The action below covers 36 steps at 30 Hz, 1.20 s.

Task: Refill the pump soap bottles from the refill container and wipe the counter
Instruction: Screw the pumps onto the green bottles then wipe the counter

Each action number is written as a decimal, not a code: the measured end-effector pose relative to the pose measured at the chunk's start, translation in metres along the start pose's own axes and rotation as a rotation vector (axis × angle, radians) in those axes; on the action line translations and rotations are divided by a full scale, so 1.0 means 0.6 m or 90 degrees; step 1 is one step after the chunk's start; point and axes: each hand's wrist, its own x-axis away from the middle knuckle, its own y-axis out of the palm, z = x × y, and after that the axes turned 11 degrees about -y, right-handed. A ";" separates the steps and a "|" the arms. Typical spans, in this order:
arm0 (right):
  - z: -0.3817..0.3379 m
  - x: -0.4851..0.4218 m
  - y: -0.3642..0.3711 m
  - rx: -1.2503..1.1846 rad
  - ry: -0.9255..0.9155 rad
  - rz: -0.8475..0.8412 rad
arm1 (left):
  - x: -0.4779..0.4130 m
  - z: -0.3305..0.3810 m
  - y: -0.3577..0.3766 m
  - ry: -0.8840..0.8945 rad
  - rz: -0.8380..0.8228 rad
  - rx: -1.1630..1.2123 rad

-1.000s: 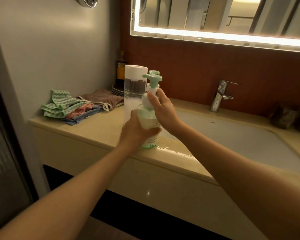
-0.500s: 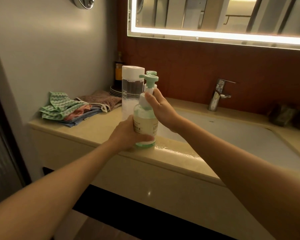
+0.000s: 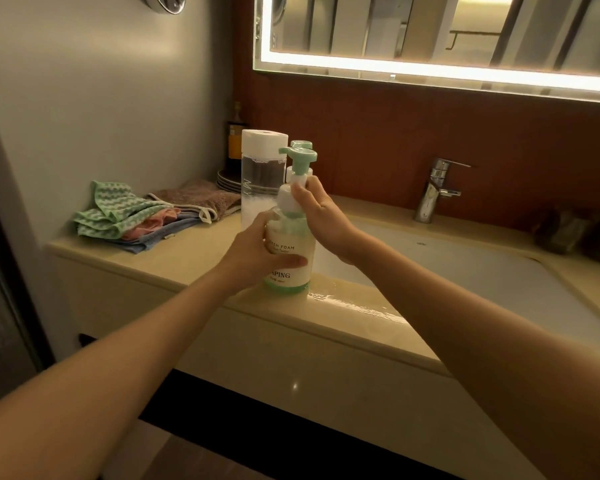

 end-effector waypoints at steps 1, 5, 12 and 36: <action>0.001 -0.001 0.002 0.005 0.002 0.004 | 0.005 0.000 0.011 0.014 0.064 -0.035; 0.001 -0.006 0.009 0.008 0.013 0.009 | 0.024 0.005 0.039 0.053 0.273 -0.194; -0.006 -0.004 0.000 -0.010 0.020 -0.041 | 0.001 -0.013 -0.022 -0.042 -0.041 -0.062; -0.012 -0.003 0.032 0.155 0.039 0.017 | 0.014 -0.024 0.002 0.037 0.186 -0.199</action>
